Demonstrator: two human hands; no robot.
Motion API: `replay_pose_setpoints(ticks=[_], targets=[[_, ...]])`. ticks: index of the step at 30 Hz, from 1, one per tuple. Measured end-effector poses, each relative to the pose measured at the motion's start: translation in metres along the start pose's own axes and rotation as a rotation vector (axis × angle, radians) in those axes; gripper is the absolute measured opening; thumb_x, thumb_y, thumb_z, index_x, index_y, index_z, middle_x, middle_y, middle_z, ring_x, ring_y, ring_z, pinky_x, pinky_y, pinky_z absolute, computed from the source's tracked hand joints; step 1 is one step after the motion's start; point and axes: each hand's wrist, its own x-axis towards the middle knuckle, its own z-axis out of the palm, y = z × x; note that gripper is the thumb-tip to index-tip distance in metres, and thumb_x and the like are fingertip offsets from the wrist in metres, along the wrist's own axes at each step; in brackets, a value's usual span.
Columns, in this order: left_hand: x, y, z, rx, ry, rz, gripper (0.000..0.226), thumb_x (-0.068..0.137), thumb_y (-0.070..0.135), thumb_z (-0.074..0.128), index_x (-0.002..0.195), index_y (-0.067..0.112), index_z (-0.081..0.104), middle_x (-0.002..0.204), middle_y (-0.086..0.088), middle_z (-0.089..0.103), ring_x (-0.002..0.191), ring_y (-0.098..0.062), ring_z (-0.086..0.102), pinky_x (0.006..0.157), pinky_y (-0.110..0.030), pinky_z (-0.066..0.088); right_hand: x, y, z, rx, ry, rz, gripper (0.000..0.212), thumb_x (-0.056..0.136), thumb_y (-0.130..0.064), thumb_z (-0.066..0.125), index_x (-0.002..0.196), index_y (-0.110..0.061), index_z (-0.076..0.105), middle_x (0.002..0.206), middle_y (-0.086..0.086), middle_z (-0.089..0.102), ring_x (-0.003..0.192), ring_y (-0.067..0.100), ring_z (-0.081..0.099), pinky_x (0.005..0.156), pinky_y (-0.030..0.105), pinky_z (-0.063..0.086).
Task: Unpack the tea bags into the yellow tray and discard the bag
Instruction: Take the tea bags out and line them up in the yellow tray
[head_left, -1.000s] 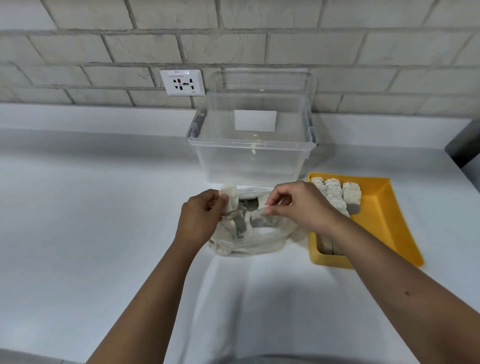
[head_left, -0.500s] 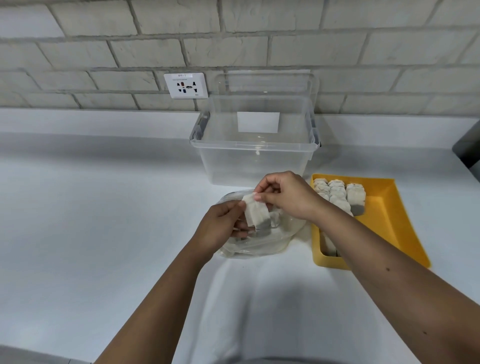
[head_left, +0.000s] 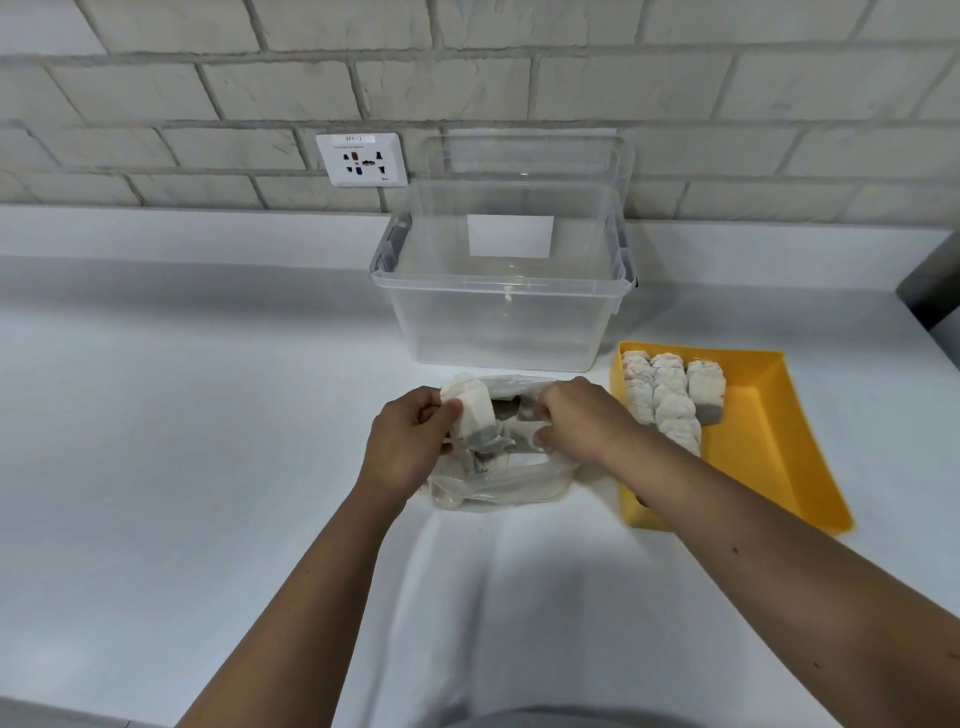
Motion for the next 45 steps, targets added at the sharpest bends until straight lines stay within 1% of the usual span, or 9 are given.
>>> replay_pose_setpoints(ticks=[4, 11, 17, 22, 27, 33, 40, 42, 45], targets=[[-0.001, 0.002, -0.001, -0.059, 0.013, -0.027, 0.022, 0.094, 0.016, 0.062, 0.073, 0.011, 0.064, 0.078, -0.013, 0.059, 0.076, -0.022, 0.062, 0.073, -0.030, 0.061, -0.003, -0.007, 0.011, -0.092, -0.005, -0.025, 0.045, 0.082, -0.032, 0.072, 0.121, -0.013, 0.060, 0.124, 0.007, 0.055, 0.114, 0.028, 0.055, 0.080, 0.031, 0.043], [-0.003, 0.009, -0.005, -0.252, -0.018, -0.141, 0.018, 0.096, 0.014, 0.059, 0.080, 0.007, 0.062, 0.076, -0.007, 0.061, 0.073, -0.021, 0.062, 0.077, -0.031, 0.062, -0.006, -0.006, 0.009, -0.066, -0.053, 0.005, 0.026, 0.082, -0.032, 0.070, 0.104, -0.018, 0.066, 0.116, 0.002, 0.057, 0.107, 0.024, 0.057, 0.079, 0.031, 0.046], [-0.004, 0.013, -0.004, -0.293, -0.013, -0.154, 0.023, 0.096, 0.013, 0.059, 0.074, 0.008, 0.058, 0.069, -0.004, 0.051, 0.067, -0.019, 0.056, 0.078, -0.032, 0.061, -0.012, -0.003, 0.007, -0.010, -0.108, 0.036, 0.033, 0.082, -0.033, 0.070, 0.111, -0.021, 0.059, 0.121, 0.003, 0.059, 0.116, 0.026, 0.054, 0.076, 0.028, 0.039], [-0.004, 0.014, -0.002, -0.303, -0.013, -0.142, 0.022, 0.096, 0.016, 0.060, 0.075, 0.010, 0.059, 0.075, -0.006, 0.055, 0.067, -0.017, 0.059, 0.082, -0.034, 0.060, -0.018, -0.003, -0.002, 0.108, -0.051, 0.006, 0.032, 0.081, -0.044, 0.070, 0.080, -0.014, 0.060, 0.090, 0.000, 0.059, 0.090, 0.022, 0.056, 0.064, 0.029, 0.037], [-0.006, 0.014, 0.000, -0.295, -0.033, -0.109, 0.025, 0.097, 0.019, 0.060, 0.073, 0.012, 0.062, 0.081, -0.006, 0.063, 0.075, -0.018, 0.064, 0.086, -0.034, 0.059, -0.027, -0.005, -0.017, 0.418, -0.020, -0.016, 0.032, 0.086, -0.032, 0.069, 0.064, -0.017, 0.051, 0.069, 0.001, 0.065, 0.066, 0.022, 0.062, 0.059, 0.030, 0.045], [-0.012, 0.017, 0.009, -0.231, -0.171, -0.031, 0.019, 0.100, 0.019, 0.056, 0.093, 0.004, 0.067, 0.086, -0.004, 0.071, 0.079, -0.011, 0.067, 0.085, -0.029, 0.058, -0.028, -0.006, -0.024, 0.713, -0.169, 0.028, 0.023, 0.093, -0.023, 0.063, 0.072, -0.015, 0.057, 0.067, -0.002, 0.058, 0.060, 0.014, 0.059, 0.047, 0.024, 0.046], [-0.008, 0.017, 0.004, -0.265, 0.013, -0.064, 0.016, 0.095, 0.016, 0.064, 0.083, 0.007, 0.069, 0.078, -0.005, 0.066, 0.073, -0.017, 0.067, 0.072, -0.025, 0.060, -0.039, 0.003, -0.046, 0.472, -0.153, -0.113, 0.010, 0.082, -0.027, 0.076, 0.082, -0.019, 0.070, 0.075, -0.001, 0.066, 0.066, 0.009, 0.059, 0.063, 0.023, 0.049], [-0.008, 0.018, 0.004, -0.241, 0.002, -0.047, 0.012, 0.094, 0.016, 0.066, 0.086, 0.009, 0.072, 0.076, -0.002, 0.068, 0.072, -0.016, 0.066, 0.071, -0.025, 0.059, -0.041, 0.002, -0.053, 0.532, -0.243, -0.159, 0.008, 0.084, -0.026, 0.075, 0.087, -0.019, 0.072, 0.077, -0.001, 0.069, 0.066, 0.006, 0.060, 0.063, 0.023, 0.050], [-0.011, 0.018, 0.007, -0.160, -0.066, -0.022, 0.012, 0.091, 0.018, 0.070, 0.087, 0.008, 0.074, 0.079, -0.006, 0.072, 0.075, -0.016, 0.068, 0.076, -0.030, 0.059, -0.037, -0.004, -0.054, 0.540, -0.142, -0.193, 0.012, 0.083, -0.024, 0.076, 0.092, -0.018, 0.073, 0.081, -0.001, 0.073, 0.066, 0.002, 0.060, 0.064, 0.018, 0.049]])
